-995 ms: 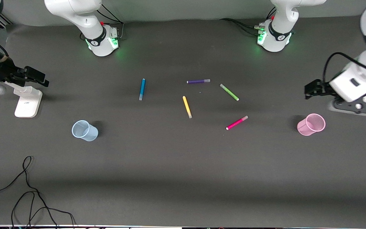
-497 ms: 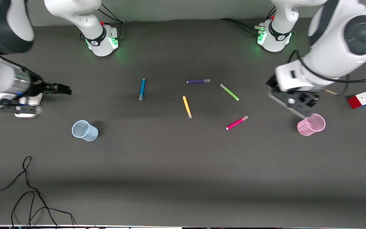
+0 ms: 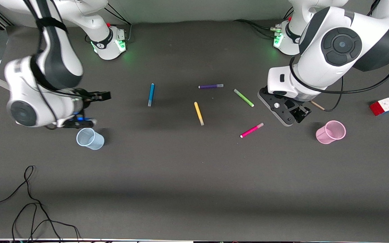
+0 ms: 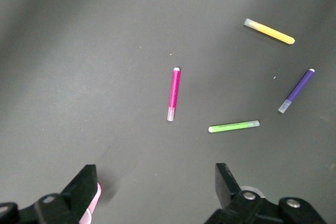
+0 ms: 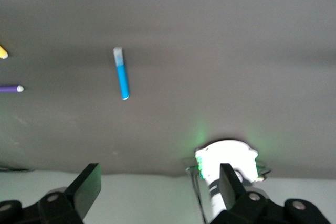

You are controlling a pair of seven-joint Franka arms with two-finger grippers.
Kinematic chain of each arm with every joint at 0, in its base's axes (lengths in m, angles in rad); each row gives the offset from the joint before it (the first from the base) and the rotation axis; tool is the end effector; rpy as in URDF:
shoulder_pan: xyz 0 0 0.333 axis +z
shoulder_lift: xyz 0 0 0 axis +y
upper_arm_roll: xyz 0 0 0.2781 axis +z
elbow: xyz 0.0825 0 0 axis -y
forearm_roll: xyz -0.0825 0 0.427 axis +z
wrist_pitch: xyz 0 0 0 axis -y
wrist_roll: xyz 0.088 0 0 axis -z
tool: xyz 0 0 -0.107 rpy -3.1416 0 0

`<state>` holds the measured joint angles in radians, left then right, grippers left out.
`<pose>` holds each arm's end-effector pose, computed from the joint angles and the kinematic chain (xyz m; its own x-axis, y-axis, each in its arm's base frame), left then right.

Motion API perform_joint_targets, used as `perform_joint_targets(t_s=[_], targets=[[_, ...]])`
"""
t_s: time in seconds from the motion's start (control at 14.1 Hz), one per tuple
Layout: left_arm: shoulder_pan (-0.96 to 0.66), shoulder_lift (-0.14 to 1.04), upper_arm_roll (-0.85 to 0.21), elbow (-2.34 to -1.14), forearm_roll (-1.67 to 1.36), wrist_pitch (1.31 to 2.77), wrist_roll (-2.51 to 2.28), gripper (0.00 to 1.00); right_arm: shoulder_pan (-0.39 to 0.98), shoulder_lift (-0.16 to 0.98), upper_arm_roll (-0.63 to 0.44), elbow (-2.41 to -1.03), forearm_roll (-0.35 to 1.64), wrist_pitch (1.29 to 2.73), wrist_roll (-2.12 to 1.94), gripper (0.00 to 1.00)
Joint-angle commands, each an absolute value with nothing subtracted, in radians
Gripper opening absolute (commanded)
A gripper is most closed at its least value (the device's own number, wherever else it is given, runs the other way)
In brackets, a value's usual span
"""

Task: Place pink and blue markers in matching cups
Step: 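Lower the right gripper to the blue marker while the left gripper reaches the pink marker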

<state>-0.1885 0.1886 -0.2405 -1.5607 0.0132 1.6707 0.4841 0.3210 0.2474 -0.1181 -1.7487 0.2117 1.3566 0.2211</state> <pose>0.5924 -0.2591 0.4857 0.6098 -0.7910 -0.0500 -0.7885 -0.6119 0.0621 0.5613 0.1444 0.3457 0.7892 -0.0274 -0.6136 -0.0575 -0.9979 -0.0294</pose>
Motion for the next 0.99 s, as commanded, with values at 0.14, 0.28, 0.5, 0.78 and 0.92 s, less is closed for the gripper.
perform_joint_targets(t_s=[0.14, 0.28, 0.5, 0.78, 0.92], targets=[[-0.224, 0.259, -0.235, -1.586, 0.026, 1.718, 0.499, 1.0, 0.445, 0.245, -0.126, -1.925, 0.284, 1.53, 0.344, 1.0], [-0.224, 0.268, -0.235, -1.653, 0.029, 1.788, 0.499, 1.0, 0.51, 0.245, -0.126, -2.014, 0.293, 1.641, 0.374, 1.0], [-0.224, 0.265, -0.235, -1.794, 0.031, 1.946, 0.5, 0.99, 0.577, 0.267, -0.126, -2.103, 0.314, 1.784, 0.403, 1.0], [-0.218, 0.268, -0.233, -1.992, 0.066, 2.178, 0.502, 0.99, 0.63, 0.35, -0.126, -2.105, 0.319, 1.847, 0.425, 0.98], [-0.213, 0.27, -0.232, -2.09, 0.081, 2.308, 0.5, 0.99, 0.641, 0.368, -0.126, -2.134, 0.344, 1.883, 0.425, 0.95]])
